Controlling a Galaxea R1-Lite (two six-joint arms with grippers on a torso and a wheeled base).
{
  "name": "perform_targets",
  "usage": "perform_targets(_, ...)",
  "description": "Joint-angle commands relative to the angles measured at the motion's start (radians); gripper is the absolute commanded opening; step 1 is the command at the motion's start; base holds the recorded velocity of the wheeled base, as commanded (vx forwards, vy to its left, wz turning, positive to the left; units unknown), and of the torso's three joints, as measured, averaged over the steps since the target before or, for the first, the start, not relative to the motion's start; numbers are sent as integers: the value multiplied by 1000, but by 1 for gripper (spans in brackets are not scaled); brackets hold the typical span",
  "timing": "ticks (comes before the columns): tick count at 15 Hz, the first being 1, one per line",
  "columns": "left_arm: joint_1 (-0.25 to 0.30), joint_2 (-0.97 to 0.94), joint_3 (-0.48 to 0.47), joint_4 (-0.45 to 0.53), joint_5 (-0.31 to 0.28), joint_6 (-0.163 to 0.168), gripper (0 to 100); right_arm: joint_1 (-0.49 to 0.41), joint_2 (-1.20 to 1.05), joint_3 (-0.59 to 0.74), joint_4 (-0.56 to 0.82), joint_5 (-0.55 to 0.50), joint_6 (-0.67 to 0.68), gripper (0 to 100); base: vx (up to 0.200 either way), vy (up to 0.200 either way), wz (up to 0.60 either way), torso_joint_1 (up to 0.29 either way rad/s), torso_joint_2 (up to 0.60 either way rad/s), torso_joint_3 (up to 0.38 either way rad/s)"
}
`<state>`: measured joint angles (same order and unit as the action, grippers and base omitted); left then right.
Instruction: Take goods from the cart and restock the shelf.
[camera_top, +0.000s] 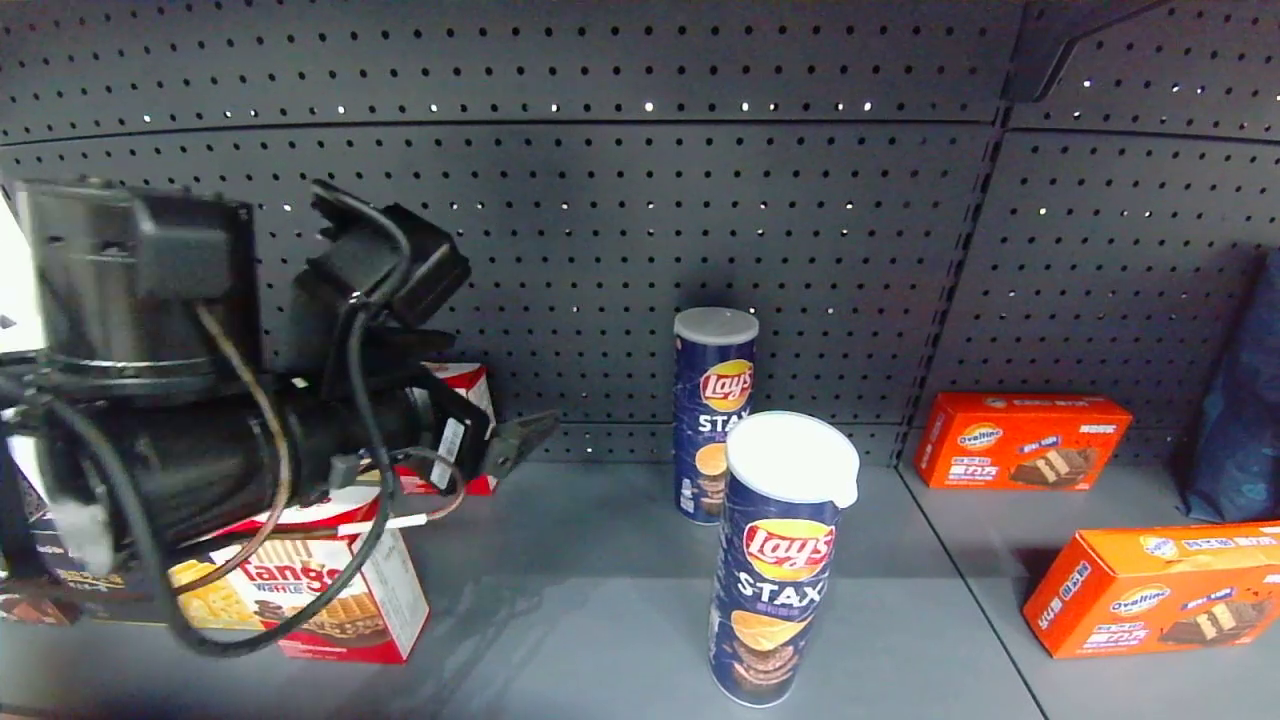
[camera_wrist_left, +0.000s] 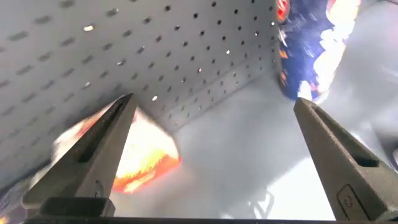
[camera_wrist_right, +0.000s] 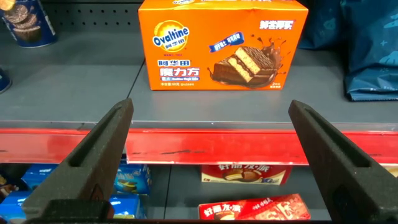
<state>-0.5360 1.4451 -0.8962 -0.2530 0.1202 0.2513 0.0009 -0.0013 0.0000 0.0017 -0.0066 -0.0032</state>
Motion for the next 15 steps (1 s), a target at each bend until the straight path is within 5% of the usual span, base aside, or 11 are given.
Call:
perform_targets(1,-22,-229,148,-3,-1,2,100,1,1,0,0,14,-4,100,0,0,0,0,0,0)
perform_targets(6,-22,-384,261,0,-7,0,100,-1,1,-18,-6,34,-23,100,0,0,0,0,0,0)
perform_targets(7,-24,-399,260,6,-8,0,100,4,354,-377,9,13,58,100,0,0,0,0,0,0)
perform_targets(11,-22,-367,255,-6,-8,0,100,59,621,-488,-6,232,-129,100,0,0,0,0,0,0)
perform_targets(15,-13,-345,249,-9,-8,-6,100,317,834,-488,-12,257,-138,100,0,0,0,0,0,0)
